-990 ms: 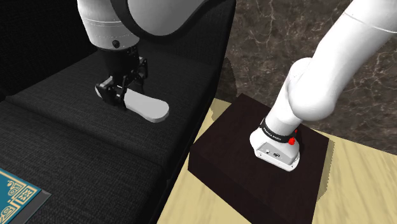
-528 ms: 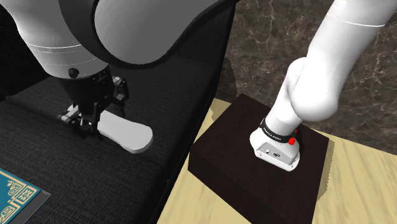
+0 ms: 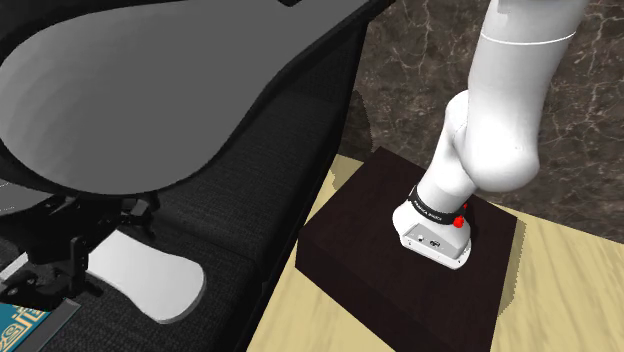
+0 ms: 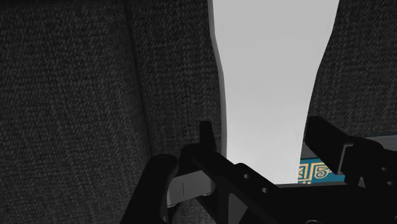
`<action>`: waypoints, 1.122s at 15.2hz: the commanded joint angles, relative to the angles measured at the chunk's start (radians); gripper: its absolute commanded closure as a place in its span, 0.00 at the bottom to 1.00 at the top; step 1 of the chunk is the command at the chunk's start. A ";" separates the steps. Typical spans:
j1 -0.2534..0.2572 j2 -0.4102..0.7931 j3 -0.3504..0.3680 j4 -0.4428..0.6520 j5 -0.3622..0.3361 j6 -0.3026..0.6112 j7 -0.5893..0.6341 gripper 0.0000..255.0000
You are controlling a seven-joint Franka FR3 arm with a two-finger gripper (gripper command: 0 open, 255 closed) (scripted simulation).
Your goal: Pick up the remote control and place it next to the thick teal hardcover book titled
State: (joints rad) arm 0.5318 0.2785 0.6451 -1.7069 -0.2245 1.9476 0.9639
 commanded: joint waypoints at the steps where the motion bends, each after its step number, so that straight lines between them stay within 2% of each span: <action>1: 0.056 0.078 0.001 0.099 -0.047 -0.039 0.056 1.00; 5: 0.178 0.219 -0.010 0.294 -0.121 -0.118 0.136 1.00; 9: 0.324 0.381 -0.036 0.550 -0.186 -0.222 0.186 1.00; 12: 0.467 0.544 -0.069 0.844 -0.235 -0.340 0.192 1.00; 13: 0.558 0.655 -0.095 1.063 -0.258 -0.427 0.172 1.00; 17: 0.513 0.615 -0.086 0.922 -0.250 -0.341 0.196 1.00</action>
State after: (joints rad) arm 1.0539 0.9009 0.5567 -0.7558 -0.4751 1.5868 1.1538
